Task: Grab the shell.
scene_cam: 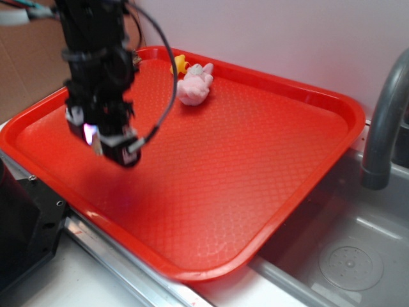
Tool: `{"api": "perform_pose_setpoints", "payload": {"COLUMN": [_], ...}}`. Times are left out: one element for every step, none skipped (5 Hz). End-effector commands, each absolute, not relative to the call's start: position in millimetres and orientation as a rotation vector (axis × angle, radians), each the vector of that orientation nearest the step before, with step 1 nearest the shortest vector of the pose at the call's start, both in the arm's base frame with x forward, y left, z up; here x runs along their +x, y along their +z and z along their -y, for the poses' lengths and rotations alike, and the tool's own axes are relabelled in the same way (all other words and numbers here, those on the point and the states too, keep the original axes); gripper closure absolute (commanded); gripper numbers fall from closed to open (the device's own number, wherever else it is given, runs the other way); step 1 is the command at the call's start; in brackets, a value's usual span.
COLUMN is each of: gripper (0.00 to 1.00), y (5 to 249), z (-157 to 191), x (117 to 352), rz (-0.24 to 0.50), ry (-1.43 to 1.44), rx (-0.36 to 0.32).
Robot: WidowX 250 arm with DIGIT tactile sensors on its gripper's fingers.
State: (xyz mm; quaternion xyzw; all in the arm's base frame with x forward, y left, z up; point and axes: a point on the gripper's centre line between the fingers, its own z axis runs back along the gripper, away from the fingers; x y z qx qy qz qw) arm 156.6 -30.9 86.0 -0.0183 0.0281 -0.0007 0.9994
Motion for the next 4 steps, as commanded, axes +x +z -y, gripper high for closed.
{"api": "perform_pose_setpoints", "payload": {"gripper": [1.00,1.00,1.00,1.00], "y": [193.6,216.6,224.8,219.9], "z": [20.6,16.8,14.7,14.5], "x": [187.1,184.6,179.1,177.8], "rz": [0.067,0.060,0.032,0.010], "ry": [-0.077,-0.052,-0.017,-0.012], "rx": [-0.036,-0.052,-0.047,-0.054]}}
